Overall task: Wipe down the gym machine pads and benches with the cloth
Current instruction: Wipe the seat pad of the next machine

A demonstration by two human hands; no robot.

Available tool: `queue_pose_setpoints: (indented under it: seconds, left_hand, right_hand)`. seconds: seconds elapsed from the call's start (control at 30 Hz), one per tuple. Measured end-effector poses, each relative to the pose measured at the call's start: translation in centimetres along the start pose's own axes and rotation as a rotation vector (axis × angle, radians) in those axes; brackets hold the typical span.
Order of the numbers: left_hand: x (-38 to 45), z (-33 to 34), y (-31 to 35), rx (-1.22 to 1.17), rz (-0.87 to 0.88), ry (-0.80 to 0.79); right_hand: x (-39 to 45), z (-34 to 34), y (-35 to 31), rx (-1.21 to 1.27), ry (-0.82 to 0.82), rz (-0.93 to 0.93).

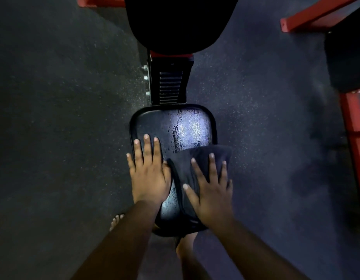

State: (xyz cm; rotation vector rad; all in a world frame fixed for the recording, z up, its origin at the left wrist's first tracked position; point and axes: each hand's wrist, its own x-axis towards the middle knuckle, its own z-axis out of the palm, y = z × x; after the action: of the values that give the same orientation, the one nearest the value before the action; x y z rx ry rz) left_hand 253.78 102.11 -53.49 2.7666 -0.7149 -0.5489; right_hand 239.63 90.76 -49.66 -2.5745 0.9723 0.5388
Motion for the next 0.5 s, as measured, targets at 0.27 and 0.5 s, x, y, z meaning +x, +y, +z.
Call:
queue_pose_setpoints:
  seconds: [0.27,0.5]
  left_hand:
    - [-0.1,0.0,-0.4,-0.117,0.013,0.015]
    - [-0.4,-0.1,-1.0,-0.366,0.056,0.071]
  right_hand:
    - [11.5,-3.0,-3.7,-0.026,0.081,-0.08]
    - [2.3,0.0,-1.9,-0.095,0.013,-0.055]
